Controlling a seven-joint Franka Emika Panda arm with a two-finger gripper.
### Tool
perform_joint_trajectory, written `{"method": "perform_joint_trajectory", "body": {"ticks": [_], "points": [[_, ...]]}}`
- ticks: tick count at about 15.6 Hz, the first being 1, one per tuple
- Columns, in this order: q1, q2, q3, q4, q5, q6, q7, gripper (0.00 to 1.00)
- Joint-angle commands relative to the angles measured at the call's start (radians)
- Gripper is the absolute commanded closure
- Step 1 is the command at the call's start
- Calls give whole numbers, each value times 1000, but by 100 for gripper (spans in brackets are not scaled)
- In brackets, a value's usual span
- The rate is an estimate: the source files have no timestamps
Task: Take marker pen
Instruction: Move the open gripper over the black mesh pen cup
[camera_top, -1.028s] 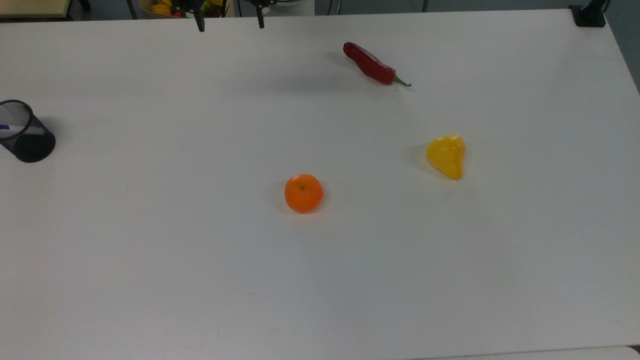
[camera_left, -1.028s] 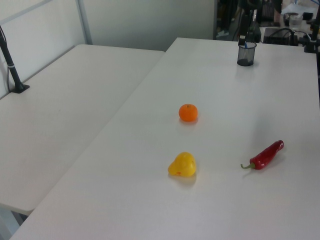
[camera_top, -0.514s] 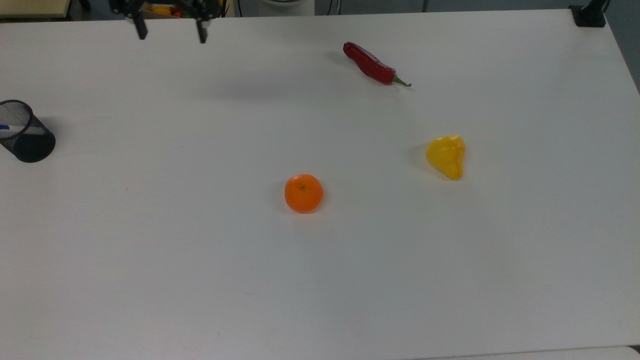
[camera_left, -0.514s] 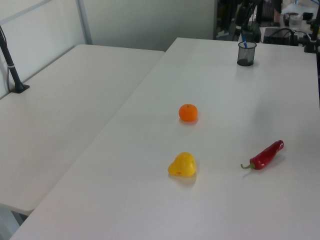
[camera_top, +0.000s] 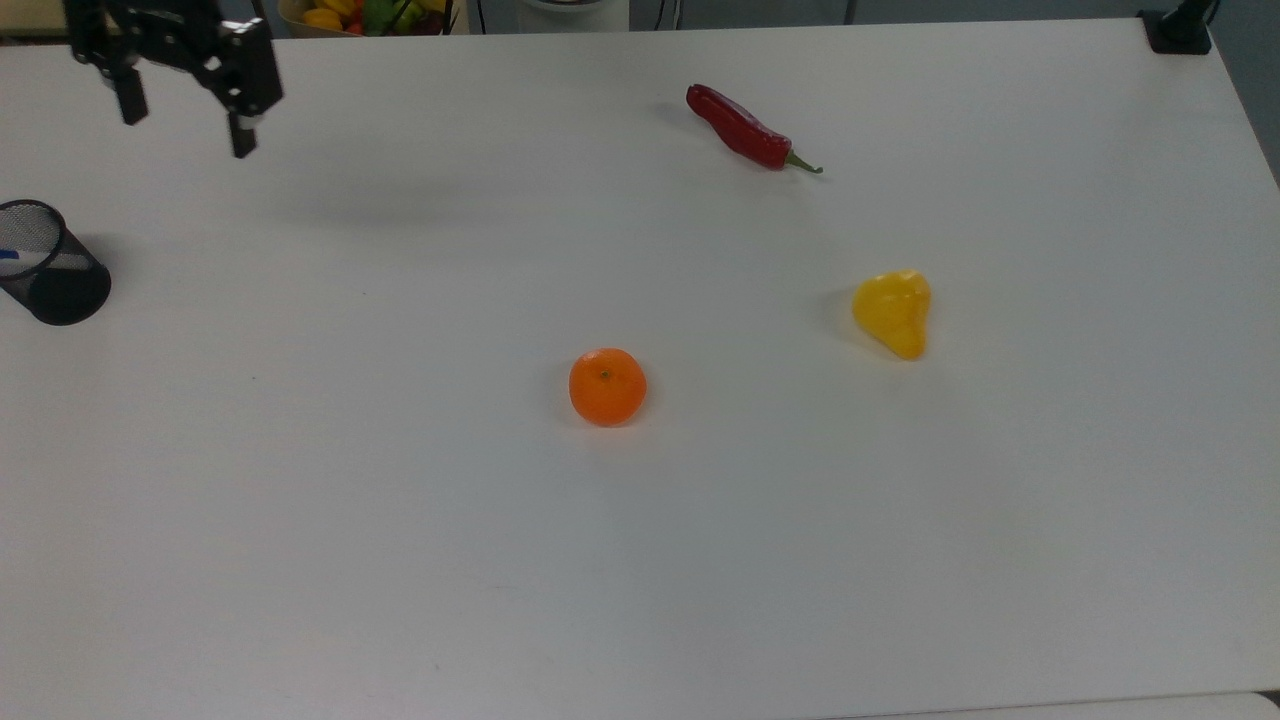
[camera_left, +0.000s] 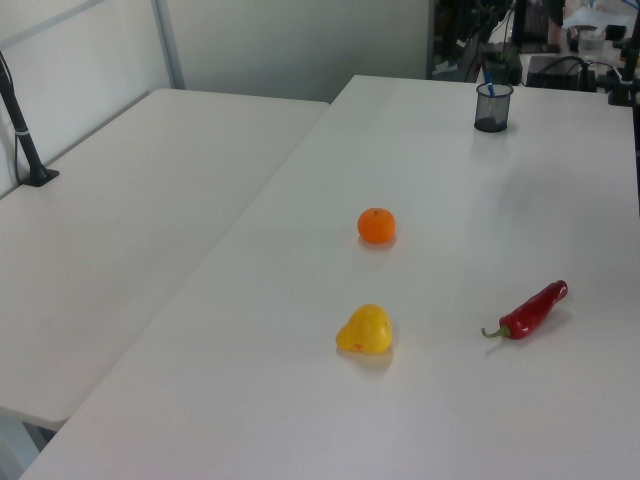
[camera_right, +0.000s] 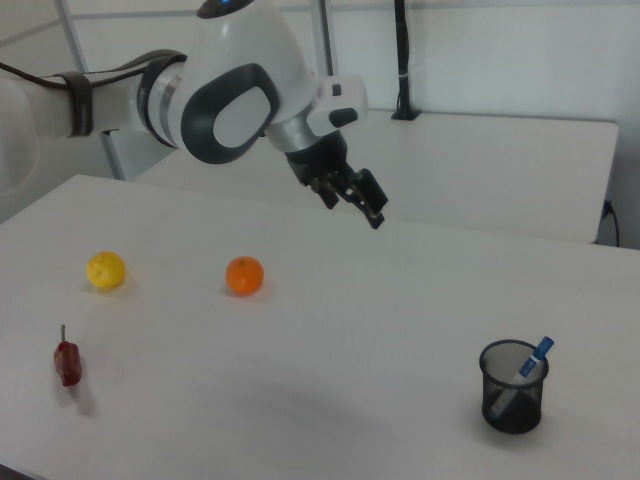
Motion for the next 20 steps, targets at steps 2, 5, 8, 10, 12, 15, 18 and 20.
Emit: {"method": "perform_joint_trajectory", "body": {"ticks": [2, 5, 8, 10, 12, 15, 18, 20], "points": [[-12, 72, -92, 1, -38, 151, 49, 3], [-24, 121, -145, -2, -37, 254, 81, 3], [-45, 174, -162, -2, -37, 358, 121, 4], [-56, 207, -177, -1, -37, 415, 143, 5], [-70, 245, -182, 1, -40, 478, 146, 6], [-88, 285, -185, 1, -49, 559, 140, 6], [-114, 313, -185, 1, -62, 602, 129, 6], [-119, 342, -185, 1, -63, 648, 128, 10]]}}
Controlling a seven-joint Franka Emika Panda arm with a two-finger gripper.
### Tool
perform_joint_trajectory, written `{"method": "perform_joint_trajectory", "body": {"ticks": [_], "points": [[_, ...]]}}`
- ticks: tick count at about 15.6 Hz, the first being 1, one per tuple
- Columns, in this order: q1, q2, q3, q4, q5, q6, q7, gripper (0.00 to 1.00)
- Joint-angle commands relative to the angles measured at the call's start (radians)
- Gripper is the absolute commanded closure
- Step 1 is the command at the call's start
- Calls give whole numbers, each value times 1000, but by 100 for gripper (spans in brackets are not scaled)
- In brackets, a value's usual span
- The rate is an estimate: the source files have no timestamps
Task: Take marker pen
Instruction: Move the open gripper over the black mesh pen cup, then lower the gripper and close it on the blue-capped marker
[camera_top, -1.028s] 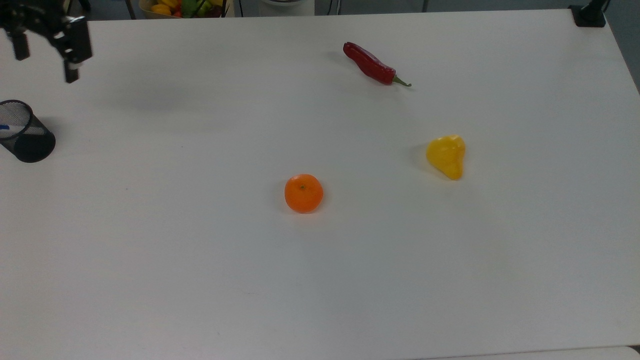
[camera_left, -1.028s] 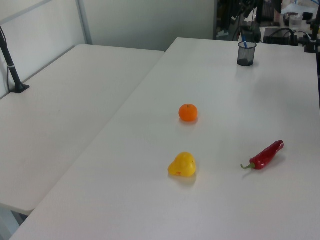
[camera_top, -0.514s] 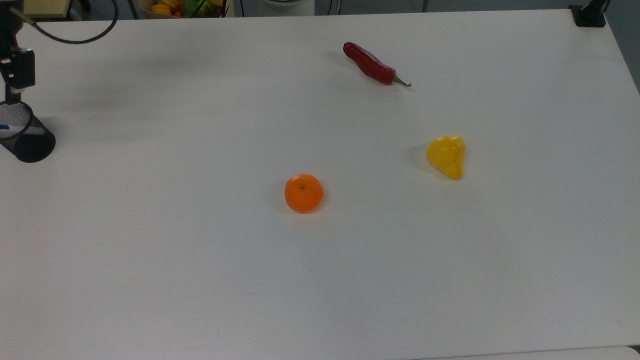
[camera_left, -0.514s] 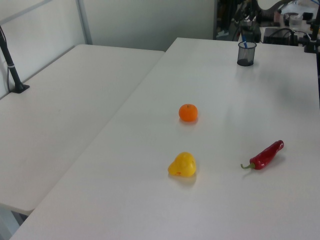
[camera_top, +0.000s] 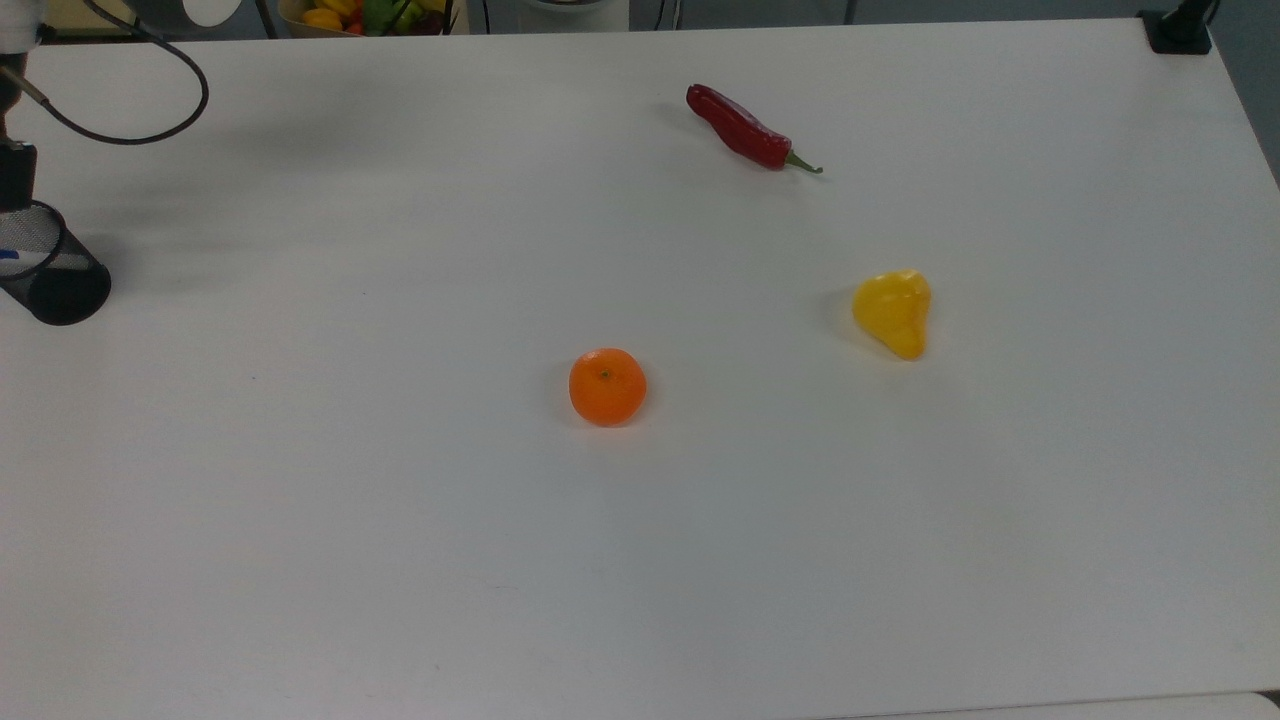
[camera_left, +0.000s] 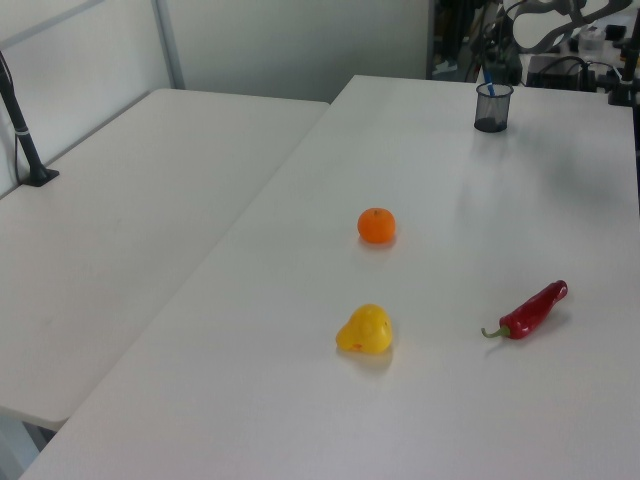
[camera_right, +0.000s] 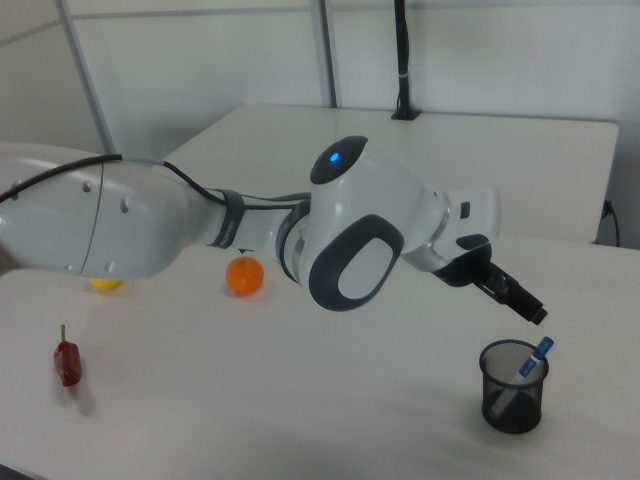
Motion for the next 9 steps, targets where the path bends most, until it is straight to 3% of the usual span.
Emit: {"method": "perform_joint_trajectory", "body": {"ticks": [1, 6, 9], "points": [[-7, 47, -8, 3, -28, 87, 16, 11], [-18, 95, -8, 4, -30, 118, 16, 25], [-21, 113, -8, 4, -47, 193, 16, 25]]}}
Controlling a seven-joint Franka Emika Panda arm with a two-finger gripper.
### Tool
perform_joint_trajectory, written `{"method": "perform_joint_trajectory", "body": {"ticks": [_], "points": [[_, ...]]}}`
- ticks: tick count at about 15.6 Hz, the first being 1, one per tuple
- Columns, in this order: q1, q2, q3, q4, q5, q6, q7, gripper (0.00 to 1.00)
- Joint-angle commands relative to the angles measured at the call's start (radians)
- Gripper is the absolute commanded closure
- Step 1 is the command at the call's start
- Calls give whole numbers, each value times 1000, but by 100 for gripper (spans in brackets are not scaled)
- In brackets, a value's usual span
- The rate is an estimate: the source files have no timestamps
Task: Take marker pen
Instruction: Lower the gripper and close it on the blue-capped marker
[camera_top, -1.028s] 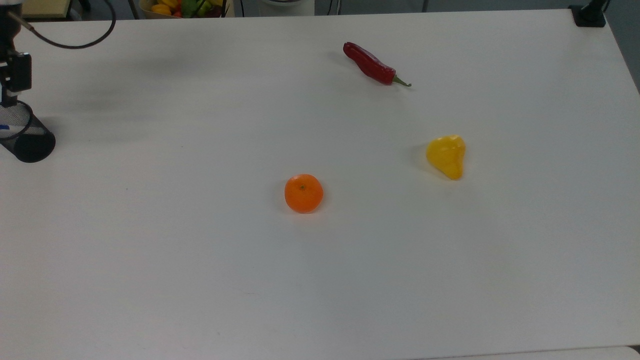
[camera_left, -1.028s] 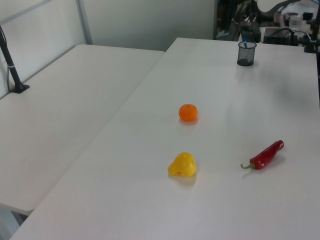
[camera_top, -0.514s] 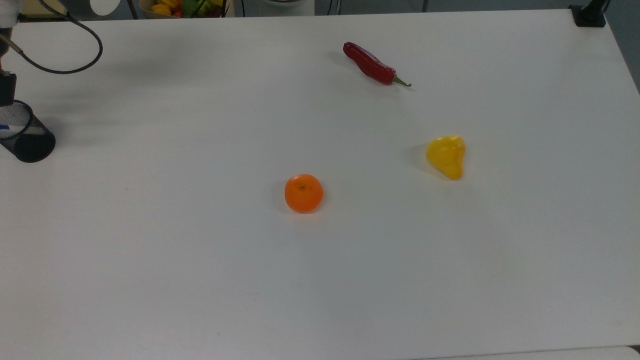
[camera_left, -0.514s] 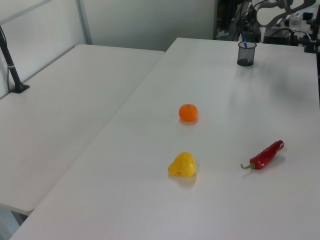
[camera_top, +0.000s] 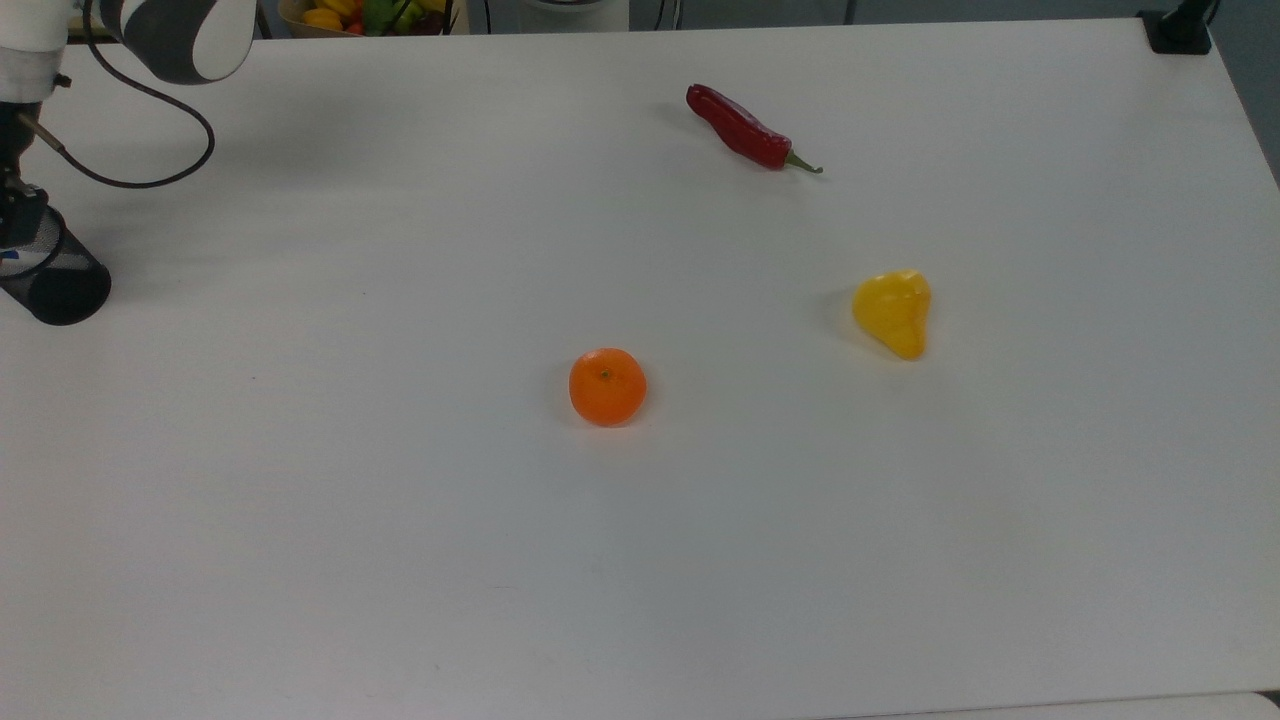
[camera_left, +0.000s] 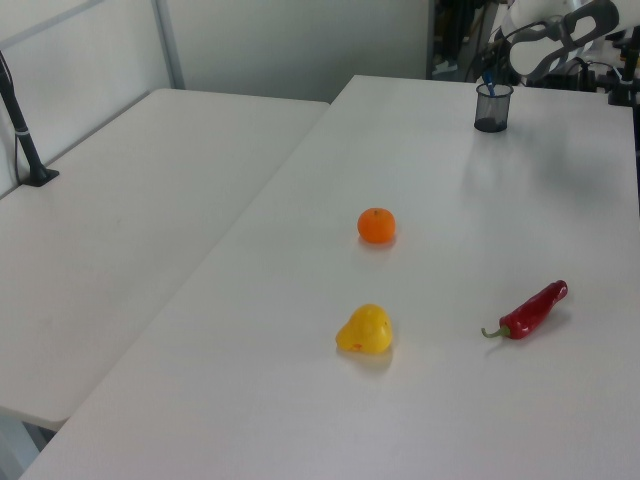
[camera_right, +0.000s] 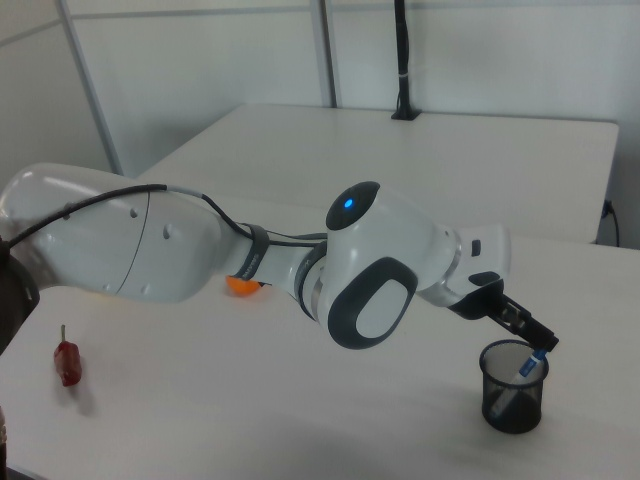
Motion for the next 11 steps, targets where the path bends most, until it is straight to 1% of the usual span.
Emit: {"method": "perform_joint_trajectory", "body": {"ticks": [1, 2, 5, 6, 7, 9, 11], "points": [[-11, 25, -6, 2, -53, 103, 16, 27], [-15, 36, -6, 3, -54, 107, 16, 27], [-20, 57, -6, 5, -55, 110, 16, 32], [-23, 59, -6, 5, -55, 110, 16, 38], [-28, 60, -6, 5, -57, 110, 16, 40], [-29, 71, -6, 5, -57, 117, 14, 46], [-31, 79, -6, 5, -55, 159, 0, 62]]}}
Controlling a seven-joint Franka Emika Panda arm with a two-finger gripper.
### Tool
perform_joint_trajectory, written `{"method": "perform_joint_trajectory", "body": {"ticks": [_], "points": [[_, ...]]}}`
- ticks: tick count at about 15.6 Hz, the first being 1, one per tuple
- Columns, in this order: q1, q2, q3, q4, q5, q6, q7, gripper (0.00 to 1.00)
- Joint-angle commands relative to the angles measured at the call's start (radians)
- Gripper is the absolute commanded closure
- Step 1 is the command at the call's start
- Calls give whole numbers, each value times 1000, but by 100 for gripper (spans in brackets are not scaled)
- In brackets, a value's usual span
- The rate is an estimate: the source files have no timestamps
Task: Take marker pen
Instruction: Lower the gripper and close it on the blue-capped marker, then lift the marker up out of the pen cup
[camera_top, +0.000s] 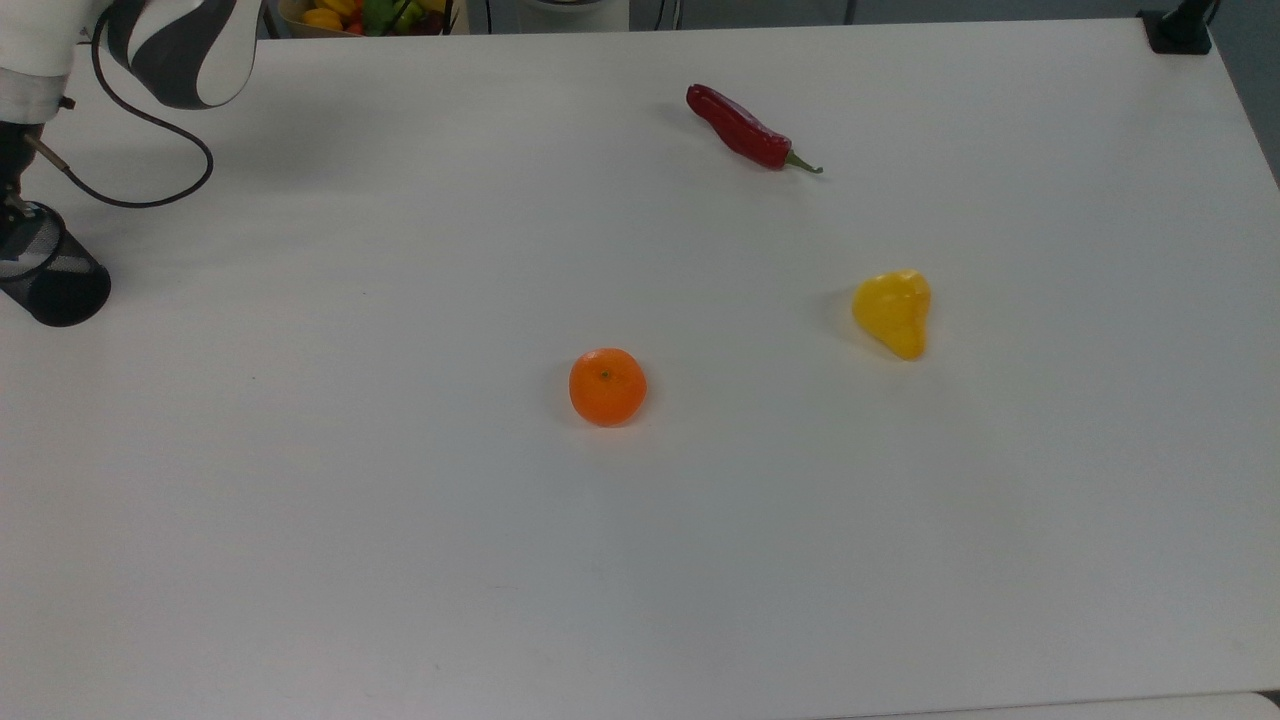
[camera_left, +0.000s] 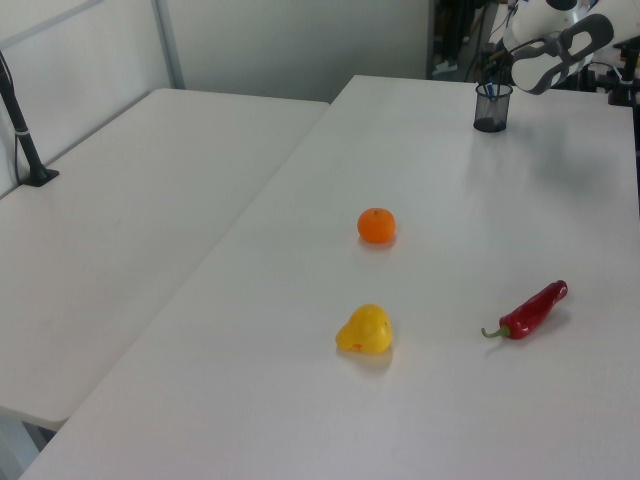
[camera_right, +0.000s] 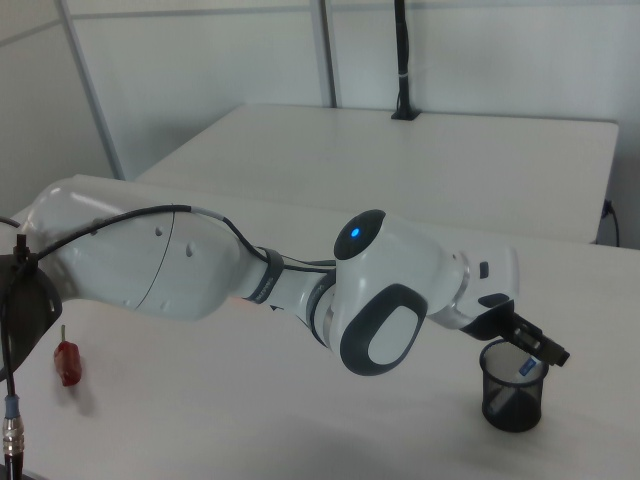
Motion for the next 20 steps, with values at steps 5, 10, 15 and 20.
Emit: {"method": "perform_joint_trajectory", "body": {"ticks": [5, 10, 15, 20], "points": [[-4, 17, -5, 2, -25, 68, 1, 100], [-3, 2, -5, 2, -10, 68, 2, 100], [2, -97, 6, 0, -4, 58, 27, 100], [13, -196, 10, -3, 2, 55, 45, 100]]}}
